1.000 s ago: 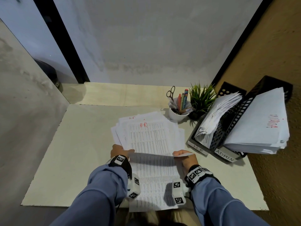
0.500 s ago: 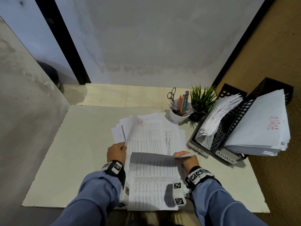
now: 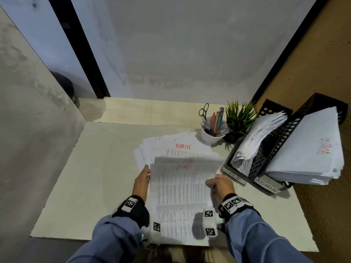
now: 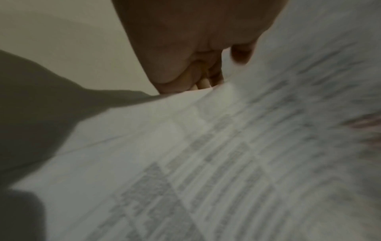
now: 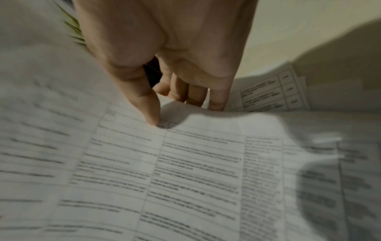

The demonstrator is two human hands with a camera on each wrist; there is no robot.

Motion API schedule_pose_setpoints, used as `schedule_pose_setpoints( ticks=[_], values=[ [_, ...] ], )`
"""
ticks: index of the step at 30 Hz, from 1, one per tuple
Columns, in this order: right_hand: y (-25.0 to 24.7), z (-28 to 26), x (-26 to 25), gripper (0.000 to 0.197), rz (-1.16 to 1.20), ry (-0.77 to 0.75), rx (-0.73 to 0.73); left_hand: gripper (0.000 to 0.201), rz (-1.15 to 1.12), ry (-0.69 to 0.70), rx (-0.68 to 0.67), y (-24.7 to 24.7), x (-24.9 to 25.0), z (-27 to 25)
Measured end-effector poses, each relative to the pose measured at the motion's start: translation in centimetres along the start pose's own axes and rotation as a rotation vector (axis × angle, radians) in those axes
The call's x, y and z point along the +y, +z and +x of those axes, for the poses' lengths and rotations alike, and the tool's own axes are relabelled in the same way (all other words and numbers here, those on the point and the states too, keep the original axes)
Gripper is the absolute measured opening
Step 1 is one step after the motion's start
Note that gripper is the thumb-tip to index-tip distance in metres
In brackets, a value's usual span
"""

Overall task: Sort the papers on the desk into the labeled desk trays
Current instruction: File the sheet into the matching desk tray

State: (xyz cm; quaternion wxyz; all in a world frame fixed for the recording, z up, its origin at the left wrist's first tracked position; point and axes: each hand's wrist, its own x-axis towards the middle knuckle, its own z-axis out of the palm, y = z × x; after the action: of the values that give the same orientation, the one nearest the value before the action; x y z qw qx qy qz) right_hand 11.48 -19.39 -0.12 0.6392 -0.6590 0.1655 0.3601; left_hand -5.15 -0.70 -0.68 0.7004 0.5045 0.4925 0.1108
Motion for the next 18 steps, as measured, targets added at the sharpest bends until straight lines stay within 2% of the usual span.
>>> schedule_pose_setpoints(
  ticks=[2,3,4,7,10,13,16,18],
  values=[
    [0.4,-0.3,-0.5,0.044,0.072,-0.001,-0.019,0.068,-0.021,-0.046,-0.105,0.7,0.7,-0.4],
    [0.7,-0.5,-0.8,0.049,0.088,-0.013,-0.037,0.079,-0.013,-0.009,-0.12,1.1,1.3,-0.9],
    [1.1,-0.9,-1.3,0.044,0.095,-0.035,-0.047,0.078,-0.018,0.068,-0.13,1.7,2.2,-1.6],
    [2.7,-3.1,-4.1,0.024,0.064,-0.193,-0.104,0.022,-0.028,0.284,-0.112,3.0,4.8,-3.2],
    [4.2,-5.6,-7.4,0.024,-0.019,-0.465,-0.075,0.021,-0.031,0.508,-0.027,3.7,7.8,-4.1],
    [4.8,-7.7,-9.5,0.03,0.022,-0.659,-0.043,0.022,-0.013,0.702,0.019,4.2,10.2,-4.9],
    [5.2,-8.7,-9.4,0.031,-0.002,-0.706,-0.052,0.032,-0.011,0.67,0.048,4.2,9.3,-4.5],
    [5.3,-8.0,-7.8,0.024,-0.079,-0.6,-0.061,0.038,0.083,0.532,0.074,4.2,7.6,-3.8]
  ],
)
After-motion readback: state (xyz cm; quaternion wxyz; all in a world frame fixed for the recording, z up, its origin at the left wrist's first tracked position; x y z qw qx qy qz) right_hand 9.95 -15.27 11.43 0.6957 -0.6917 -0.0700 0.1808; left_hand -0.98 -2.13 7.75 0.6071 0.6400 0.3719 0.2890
